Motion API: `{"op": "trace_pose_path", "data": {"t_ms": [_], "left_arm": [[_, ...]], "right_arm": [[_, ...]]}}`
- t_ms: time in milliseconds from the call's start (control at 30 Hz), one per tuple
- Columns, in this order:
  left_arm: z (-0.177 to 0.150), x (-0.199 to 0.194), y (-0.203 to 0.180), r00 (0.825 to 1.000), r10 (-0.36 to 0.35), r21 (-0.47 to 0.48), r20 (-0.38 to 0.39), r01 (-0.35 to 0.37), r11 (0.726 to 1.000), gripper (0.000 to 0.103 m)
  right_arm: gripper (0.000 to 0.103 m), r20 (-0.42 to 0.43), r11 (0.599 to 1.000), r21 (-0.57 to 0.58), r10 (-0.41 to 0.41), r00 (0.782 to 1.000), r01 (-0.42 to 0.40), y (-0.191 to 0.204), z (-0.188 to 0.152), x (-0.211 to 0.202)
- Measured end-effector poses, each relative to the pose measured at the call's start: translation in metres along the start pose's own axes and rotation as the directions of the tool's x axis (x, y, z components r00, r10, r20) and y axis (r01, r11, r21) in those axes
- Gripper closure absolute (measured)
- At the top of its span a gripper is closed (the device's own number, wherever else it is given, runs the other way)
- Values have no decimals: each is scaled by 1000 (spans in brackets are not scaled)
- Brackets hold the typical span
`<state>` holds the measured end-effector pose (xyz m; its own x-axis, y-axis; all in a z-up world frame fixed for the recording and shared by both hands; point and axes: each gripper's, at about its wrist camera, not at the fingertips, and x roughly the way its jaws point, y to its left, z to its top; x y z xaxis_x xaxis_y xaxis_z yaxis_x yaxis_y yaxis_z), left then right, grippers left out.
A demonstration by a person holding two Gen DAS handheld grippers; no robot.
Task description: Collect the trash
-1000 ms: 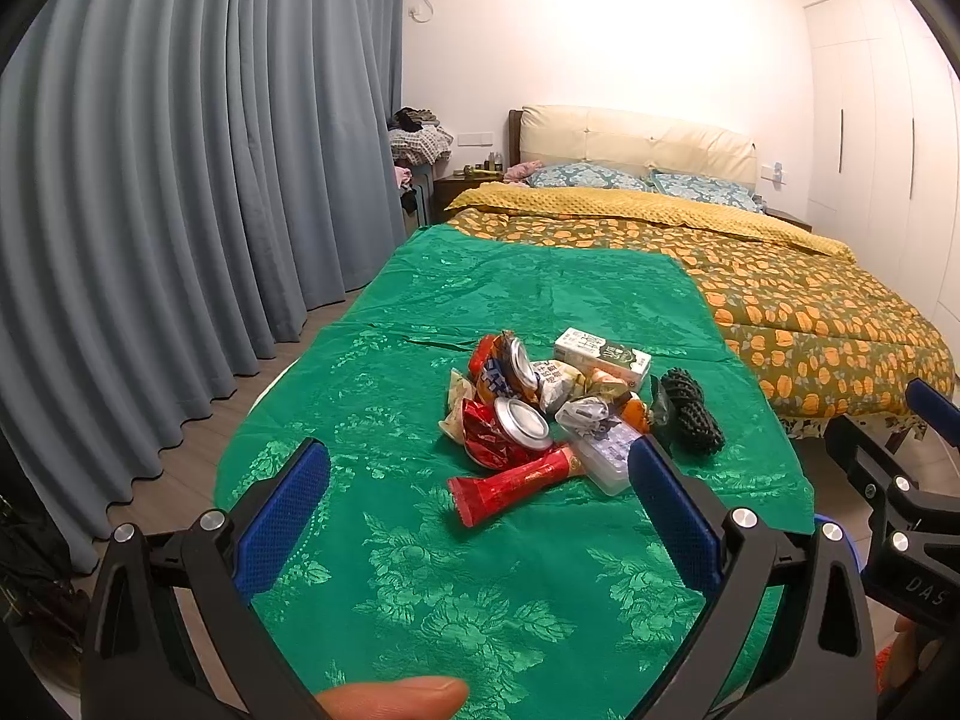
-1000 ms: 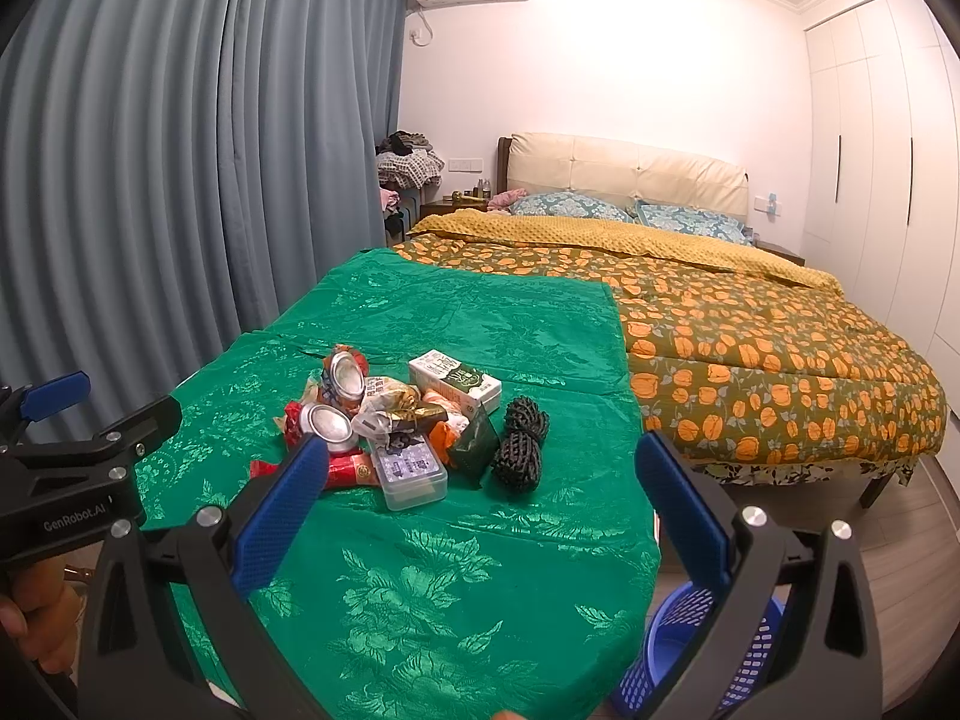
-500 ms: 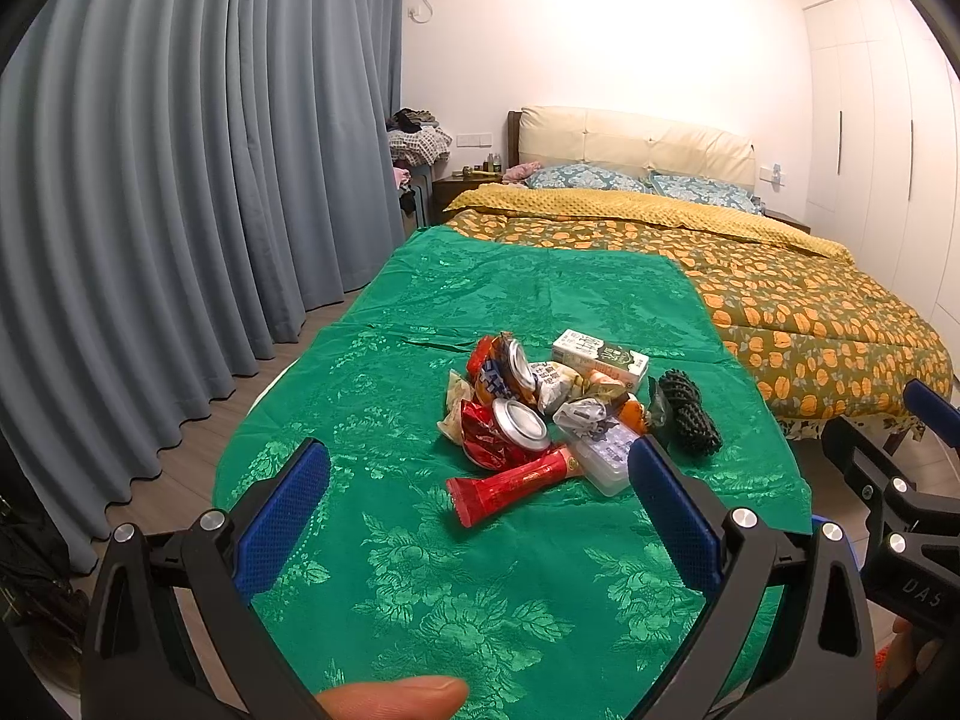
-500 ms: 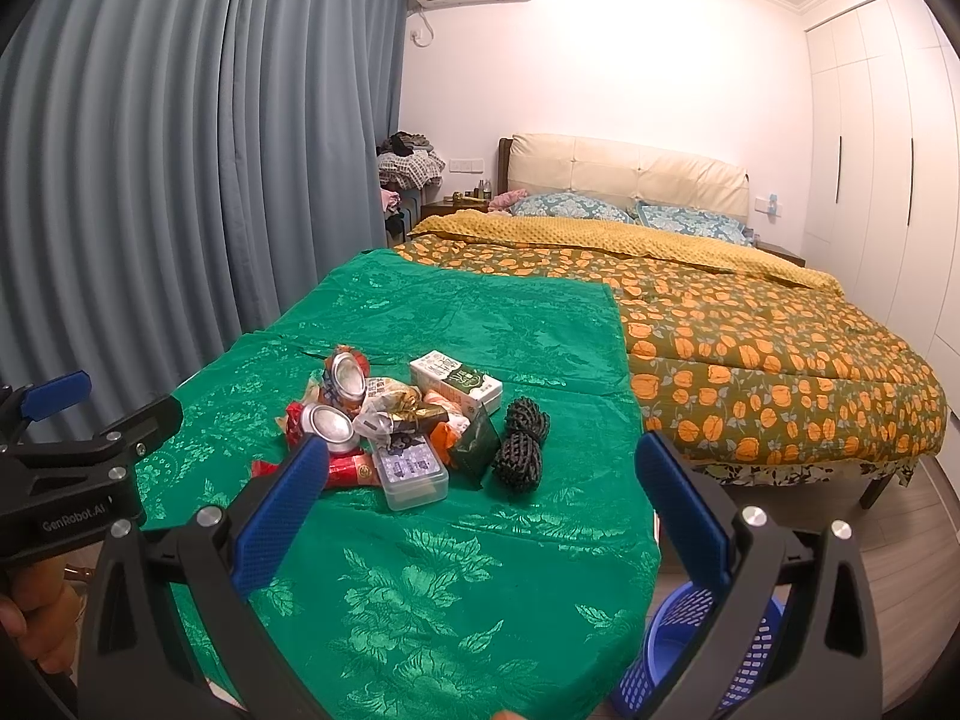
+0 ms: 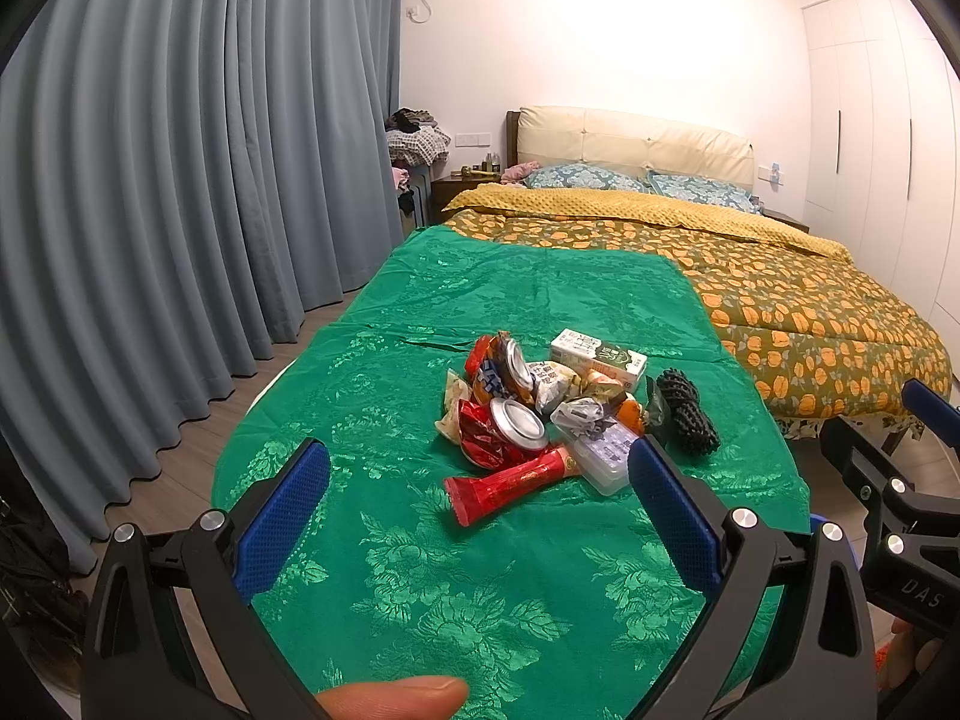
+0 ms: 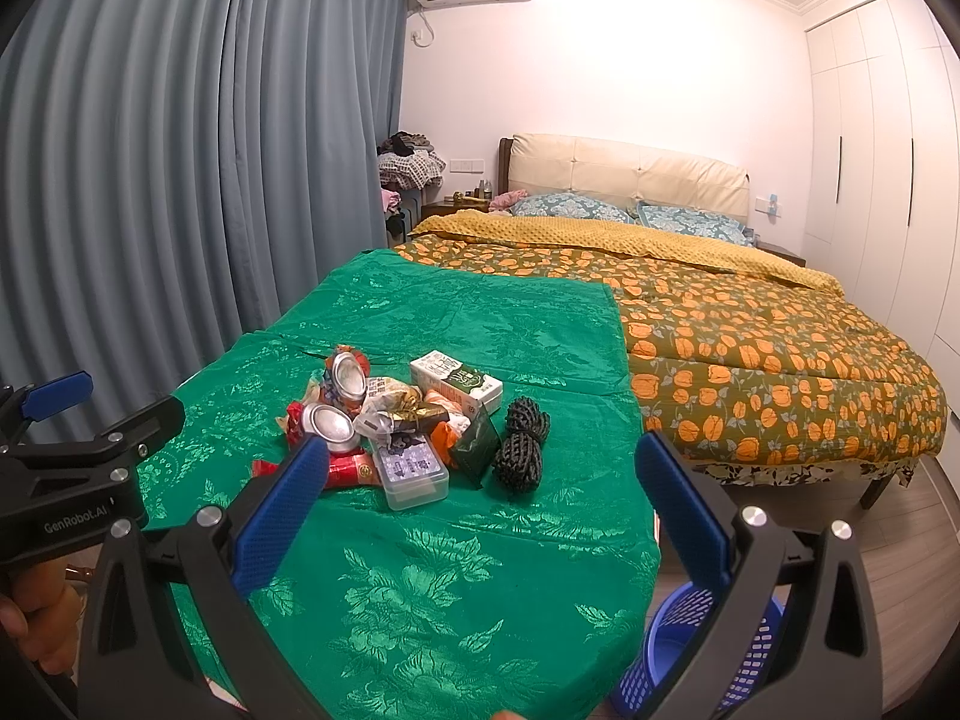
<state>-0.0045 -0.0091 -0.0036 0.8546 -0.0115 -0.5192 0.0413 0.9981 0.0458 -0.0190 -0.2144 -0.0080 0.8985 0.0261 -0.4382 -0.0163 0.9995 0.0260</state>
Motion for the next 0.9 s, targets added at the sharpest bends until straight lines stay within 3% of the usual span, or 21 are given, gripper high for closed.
{"op": "trace_pose_path", "data": {"t_ms": [900], "left_arm": [[2,-2,-2,1000,-3,1,0,3,1000,4]], "right_arm": [[5,2,1000,-1,-1,1000,1,-1,0,-2]]}}
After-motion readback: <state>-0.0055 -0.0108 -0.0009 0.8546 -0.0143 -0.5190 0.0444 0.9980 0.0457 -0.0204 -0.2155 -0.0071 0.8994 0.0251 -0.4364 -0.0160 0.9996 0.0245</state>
